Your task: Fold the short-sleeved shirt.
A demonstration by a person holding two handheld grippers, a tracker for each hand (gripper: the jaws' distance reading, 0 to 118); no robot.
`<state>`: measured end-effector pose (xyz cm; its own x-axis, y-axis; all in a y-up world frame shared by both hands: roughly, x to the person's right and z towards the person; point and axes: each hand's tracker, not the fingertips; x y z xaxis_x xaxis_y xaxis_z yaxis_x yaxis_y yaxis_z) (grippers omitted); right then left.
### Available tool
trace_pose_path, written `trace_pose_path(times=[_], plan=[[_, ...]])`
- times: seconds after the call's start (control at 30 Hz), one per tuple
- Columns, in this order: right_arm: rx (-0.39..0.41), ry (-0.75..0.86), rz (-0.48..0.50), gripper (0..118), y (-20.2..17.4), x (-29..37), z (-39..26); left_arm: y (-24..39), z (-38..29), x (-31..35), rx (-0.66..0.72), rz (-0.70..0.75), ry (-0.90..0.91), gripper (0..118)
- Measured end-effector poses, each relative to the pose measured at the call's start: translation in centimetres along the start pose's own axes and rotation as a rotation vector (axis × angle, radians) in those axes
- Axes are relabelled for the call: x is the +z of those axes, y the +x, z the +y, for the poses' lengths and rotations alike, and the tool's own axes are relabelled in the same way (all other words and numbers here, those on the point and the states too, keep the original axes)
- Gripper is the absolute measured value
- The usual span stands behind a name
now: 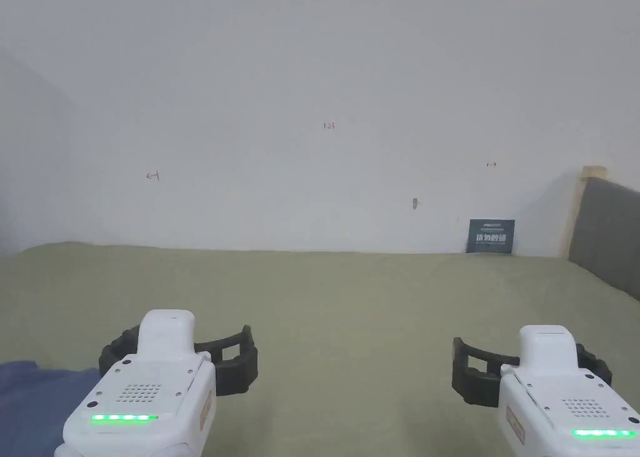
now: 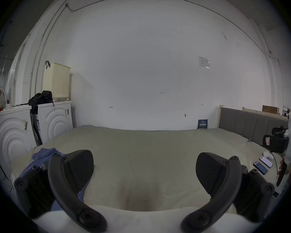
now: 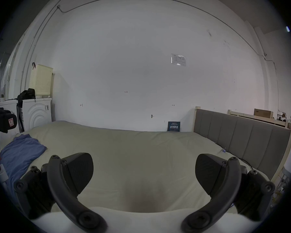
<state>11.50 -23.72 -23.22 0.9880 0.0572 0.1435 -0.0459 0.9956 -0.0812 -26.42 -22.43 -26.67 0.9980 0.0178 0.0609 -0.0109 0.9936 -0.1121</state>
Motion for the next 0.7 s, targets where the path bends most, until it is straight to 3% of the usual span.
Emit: trace_pose_path(times=[0.7], plan=[[0.003, 0.012, -0.011, 118, 0.60, 0.11, 0.42, 0.36, 0.30, 0.02, -0.001, 0.005, -0.001, 118]])
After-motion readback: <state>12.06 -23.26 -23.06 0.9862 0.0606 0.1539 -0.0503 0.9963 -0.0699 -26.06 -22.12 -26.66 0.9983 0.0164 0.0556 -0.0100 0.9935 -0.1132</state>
